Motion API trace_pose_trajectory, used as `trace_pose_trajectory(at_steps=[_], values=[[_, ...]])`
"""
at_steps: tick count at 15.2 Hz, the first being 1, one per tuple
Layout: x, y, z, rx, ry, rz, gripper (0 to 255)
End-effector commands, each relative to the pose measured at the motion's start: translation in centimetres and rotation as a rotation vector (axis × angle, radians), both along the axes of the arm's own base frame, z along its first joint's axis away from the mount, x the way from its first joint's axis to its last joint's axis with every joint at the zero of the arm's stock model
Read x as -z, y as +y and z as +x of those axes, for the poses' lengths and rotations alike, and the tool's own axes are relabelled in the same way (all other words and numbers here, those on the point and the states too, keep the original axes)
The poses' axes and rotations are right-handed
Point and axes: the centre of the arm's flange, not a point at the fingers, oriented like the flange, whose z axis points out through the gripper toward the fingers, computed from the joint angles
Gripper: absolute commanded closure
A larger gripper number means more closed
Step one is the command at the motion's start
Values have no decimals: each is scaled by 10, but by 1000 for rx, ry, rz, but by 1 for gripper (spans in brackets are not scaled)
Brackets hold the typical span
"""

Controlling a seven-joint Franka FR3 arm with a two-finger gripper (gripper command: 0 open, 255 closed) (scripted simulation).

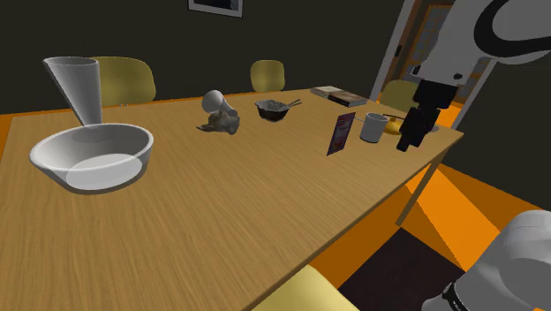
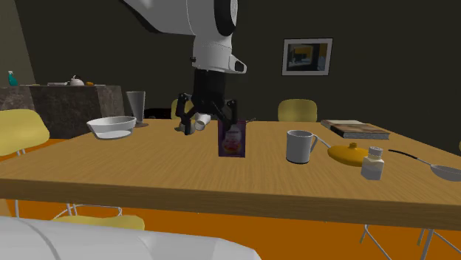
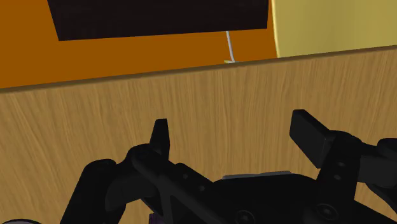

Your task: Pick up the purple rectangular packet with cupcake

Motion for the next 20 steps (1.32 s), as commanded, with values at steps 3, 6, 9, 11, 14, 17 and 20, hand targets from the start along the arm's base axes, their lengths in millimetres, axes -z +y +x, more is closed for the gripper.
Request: trace_pose_trajectory(at_steps=[3, 6, 9, 11, 14, 17, 20], values=[[-3, 13, 22, 168, 15, -2, 0], [-7, 26, 57, 420, 39, -4, 0], [-11, 29, 95, 671, 62, -7, 0], [-12, 26, 120, 839, 77, -9, 0], [-14, 14, 156, 1091, 100, -11, 0], [-15, -7, 188, 1342, 123, -14, 0], [-16, -30, 210, 1546, 142, -16, 0]])
